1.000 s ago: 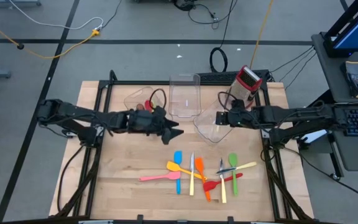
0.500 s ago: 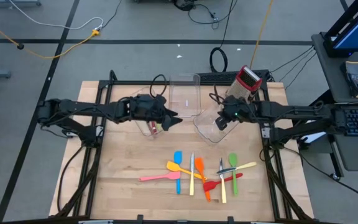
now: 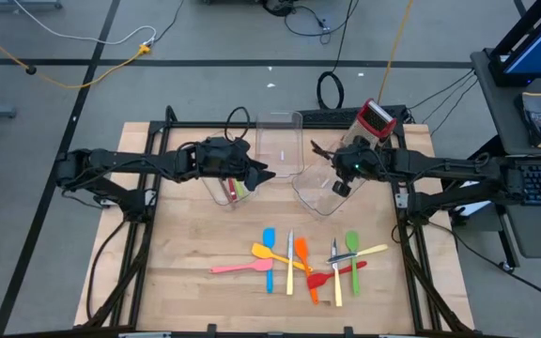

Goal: Pick & Place Kitchen Items
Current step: Put the yellow table knife into the right transparent bin

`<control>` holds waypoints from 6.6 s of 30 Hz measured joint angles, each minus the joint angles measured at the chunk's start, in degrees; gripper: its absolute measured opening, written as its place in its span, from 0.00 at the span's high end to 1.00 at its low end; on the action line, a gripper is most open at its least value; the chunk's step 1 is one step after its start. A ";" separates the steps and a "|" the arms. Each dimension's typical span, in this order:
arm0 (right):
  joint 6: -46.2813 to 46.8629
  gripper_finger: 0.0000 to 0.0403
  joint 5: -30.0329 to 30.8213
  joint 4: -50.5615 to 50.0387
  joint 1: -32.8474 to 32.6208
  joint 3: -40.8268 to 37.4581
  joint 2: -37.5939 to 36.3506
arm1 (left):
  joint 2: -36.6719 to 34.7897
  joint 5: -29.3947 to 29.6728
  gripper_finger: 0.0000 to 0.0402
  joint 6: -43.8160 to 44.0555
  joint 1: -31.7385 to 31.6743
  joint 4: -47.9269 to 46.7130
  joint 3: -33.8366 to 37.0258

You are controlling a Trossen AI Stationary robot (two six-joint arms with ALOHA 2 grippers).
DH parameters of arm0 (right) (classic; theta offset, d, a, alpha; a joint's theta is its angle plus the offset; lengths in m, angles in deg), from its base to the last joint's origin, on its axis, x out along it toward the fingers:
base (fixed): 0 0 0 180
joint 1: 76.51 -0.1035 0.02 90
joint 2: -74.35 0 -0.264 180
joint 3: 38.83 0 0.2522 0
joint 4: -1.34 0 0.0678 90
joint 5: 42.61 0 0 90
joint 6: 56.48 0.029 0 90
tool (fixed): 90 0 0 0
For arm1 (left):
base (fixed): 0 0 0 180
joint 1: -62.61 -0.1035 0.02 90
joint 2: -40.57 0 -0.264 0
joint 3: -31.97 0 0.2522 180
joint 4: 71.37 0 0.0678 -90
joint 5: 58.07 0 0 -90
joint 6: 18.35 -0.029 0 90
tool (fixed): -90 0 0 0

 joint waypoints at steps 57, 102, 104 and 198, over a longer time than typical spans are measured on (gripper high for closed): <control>-59.78 0.82 -0.35 -6.20 2.99 0.02 20.69 | 0.00 0.07 0.24 -0.97 0.07 1.01 0.00; -56.24 0.81 -2.95 -4.89 2.95 0.00 22.49 | 0.00 -0.96 0.24 -2.00 0.20 0.94 0.00; -56.25 0.80 -2.95 -4.87 2.95 0.00 22.49 | 0.00 -0.96 0.24 -2.00 0.20 0.96 0.00; 16.78 0.58 -23.07 -14.40 -46.95 -16.55 -0.33 | 0.02 -0.35 0.24 -5.02 0.17 -0.42 -0.02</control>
